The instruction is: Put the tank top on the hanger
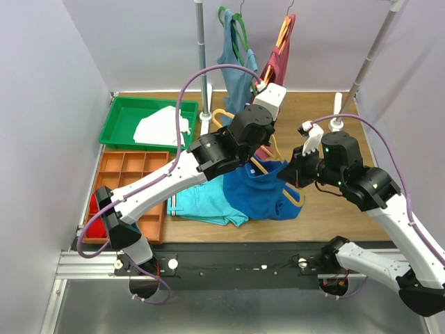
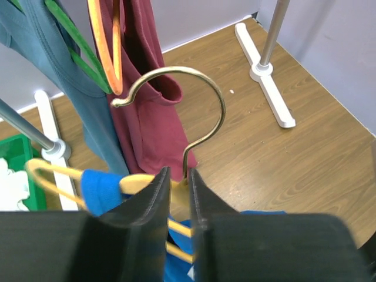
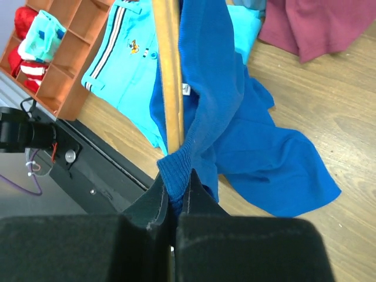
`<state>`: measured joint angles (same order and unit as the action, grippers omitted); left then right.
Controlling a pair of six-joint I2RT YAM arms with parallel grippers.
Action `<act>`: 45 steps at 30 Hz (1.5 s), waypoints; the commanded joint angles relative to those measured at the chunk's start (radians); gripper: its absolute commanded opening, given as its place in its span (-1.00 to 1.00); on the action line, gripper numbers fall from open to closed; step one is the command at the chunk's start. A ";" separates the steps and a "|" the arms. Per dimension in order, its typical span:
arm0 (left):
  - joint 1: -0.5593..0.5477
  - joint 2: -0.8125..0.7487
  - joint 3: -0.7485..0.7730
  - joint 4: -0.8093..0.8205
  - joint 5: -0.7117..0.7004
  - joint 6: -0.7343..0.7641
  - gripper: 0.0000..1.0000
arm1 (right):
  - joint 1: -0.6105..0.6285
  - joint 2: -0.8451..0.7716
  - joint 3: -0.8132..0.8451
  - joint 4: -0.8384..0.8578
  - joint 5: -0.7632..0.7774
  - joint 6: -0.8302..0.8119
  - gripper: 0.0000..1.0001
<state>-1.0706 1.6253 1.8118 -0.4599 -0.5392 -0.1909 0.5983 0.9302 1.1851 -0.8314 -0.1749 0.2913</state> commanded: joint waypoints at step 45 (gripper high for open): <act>0.021 -0.444 -0.385 -0.013 0.090 -0.185 0.13 | -0.006 0.059 0.430 -0.407 0.699 0.281 -0.99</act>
<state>-1.0531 1.1961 1.4178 -0.4240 -0.4973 -0.3515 0.5953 0.8429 1.5990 -1.3495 0.3592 0.5907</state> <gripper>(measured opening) 0.568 0.082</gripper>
